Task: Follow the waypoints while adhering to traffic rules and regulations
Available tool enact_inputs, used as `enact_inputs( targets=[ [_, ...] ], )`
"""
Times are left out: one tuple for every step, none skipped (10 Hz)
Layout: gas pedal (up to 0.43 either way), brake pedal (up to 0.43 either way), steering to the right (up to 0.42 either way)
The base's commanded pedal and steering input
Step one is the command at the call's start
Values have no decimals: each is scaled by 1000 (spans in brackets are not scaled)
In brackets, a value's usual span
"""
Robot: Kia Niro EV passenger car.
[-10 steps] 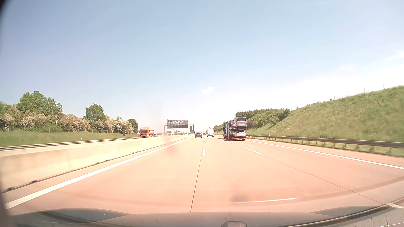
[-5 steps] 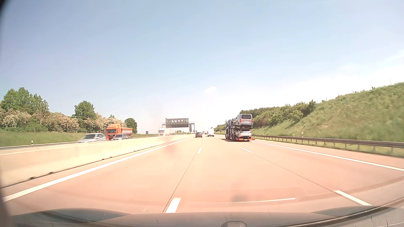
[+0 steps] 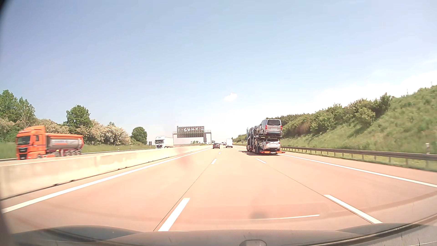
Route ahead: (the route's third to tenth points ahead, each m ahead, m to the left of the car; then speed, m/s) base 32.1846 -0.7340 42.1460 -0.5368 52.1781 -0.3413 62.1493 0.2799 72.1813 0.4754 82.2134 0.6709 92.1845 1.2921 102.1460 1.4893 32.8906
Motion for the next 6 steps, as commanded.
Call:
enact_inputs(
  targets=[
    [350, 0, -9],
    [350, 0, -9],
    [350, 0, -9],
    [350, 0, -8],
    [350, 0, -7],
    [350, 0, -7]
  ],
)
